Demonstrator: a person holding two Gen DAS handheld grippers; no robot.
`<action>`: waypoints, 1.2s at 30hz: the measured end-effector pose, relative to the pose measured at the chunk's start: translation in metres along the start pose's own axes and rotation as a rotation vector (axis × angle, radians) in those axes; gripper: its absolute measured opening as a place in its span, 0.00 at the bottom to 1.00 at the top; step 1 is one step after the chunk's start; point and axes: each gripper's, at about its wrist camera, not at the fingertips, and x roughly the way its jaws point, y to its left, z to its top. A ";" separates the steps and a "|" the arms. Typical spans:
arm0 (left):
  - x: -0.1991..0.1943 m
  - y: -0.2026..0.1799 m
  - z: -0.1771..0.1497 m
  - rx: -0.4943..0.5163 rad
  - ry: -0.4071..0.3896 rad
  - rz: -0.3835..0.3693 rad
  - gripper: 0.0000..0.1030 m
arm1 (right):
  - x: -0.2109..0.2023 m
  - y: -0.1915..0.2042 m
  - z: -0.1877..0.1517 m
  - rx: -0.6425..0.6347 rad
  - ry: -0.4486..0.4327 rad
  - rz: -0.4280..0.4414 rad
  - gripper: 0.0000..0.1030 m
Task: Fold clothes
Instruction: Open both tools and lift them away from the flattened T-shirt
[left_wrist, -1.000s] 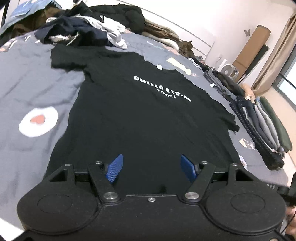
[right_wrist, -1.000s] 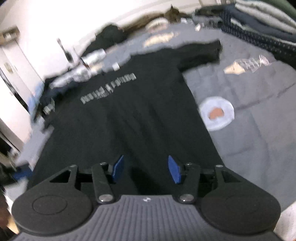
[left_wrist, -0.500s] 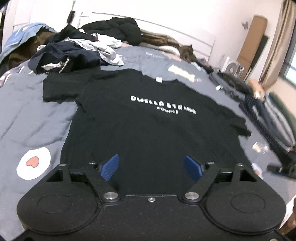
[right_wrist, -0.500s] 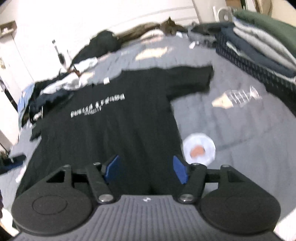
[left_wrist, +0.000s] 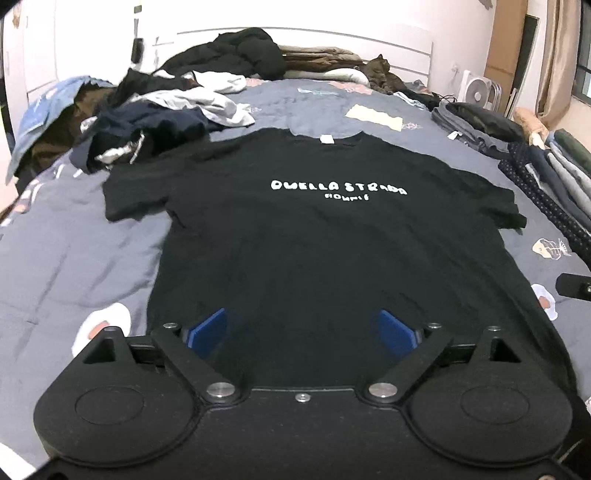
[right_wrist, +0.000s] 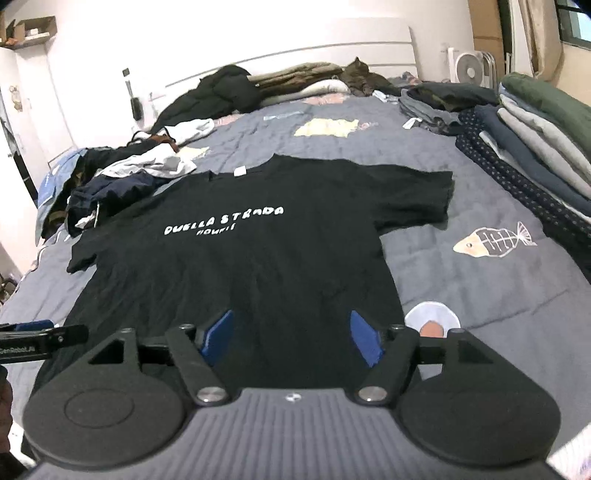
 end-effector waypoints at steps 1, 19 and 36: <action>-0.005 -0.002 0.000 -0.001 0.000 0.003 0.89 | -0.003 0.003 0.000 -0.002 -0.002 0.000 0.68; -0.095 -0.010 -0.002 0.025 0.039 -0.005 1.00 | -0.071 0.043 0.001 -0.035 -0.018 0.018 0.71; -0.116 0.000 0.004 0.046 0.026 -0.033 1.00 | -0.119 0.090 0.001 -0.101 -0.020 -0.017 0.75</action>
